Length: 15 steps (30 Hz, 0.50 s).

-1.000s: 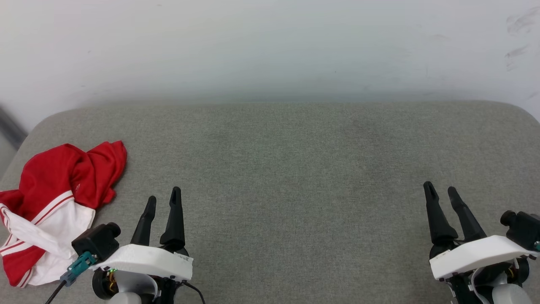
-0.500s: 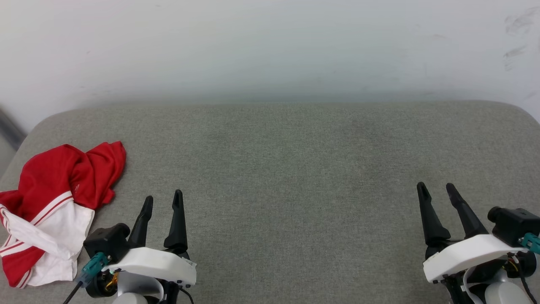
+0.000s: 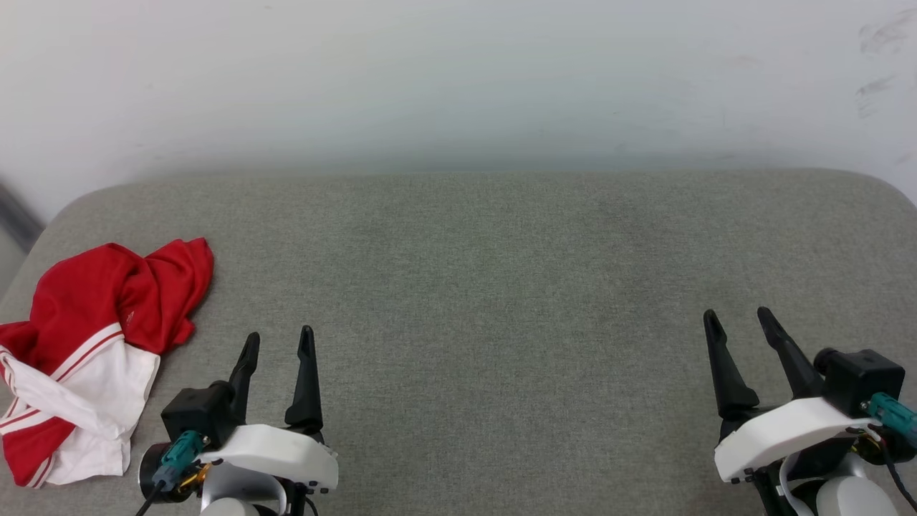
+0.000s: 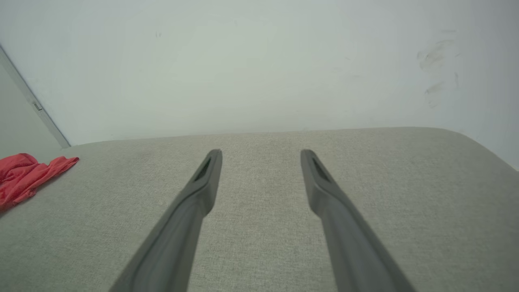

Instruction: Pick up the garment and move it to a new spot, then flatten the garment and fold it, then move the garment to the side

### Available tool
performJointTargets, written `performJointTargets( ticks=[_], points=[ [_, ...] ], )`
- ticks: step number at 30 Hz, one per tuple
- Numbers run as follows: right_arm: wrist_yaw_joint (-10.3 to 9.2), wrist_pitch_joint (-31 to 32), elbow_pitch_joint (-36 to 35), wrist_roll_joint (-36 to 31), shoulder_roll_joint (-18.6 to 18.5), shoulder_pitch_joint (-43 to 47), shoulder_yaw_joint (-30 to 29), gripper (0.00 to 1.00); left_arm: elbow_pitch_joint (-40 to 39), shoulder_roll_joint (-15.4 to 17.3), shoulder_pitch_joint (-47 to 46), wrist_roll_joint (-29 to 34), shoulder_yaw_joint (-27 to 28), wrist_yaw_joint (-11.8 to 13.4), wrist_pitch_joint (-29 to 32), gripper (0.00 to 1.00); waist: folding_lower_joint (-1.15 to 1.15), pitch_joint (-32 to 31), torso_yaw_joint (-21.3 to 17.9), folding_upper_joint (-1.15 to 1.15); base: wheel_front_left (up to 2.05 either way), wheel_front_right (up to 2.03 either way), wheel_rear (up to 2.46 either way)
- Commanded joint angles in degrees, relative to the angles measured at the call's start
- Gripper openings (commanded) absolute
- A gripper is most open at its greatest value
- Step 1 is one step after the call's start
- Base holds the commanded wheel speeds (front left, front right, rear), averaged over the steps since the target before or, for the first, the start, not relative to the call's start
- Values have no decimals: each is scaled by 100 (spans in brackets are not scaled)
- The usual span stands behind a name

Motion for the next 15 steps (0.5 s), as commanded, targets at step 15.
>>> performJointTargets(
  ticks=[15],
  points=[
    [-2,-98,-128,-679,78,-45,-47,100,-26,15,-29,648,-91,110,-209,100,0,15,-14,0,0,0,0]
  ],
)
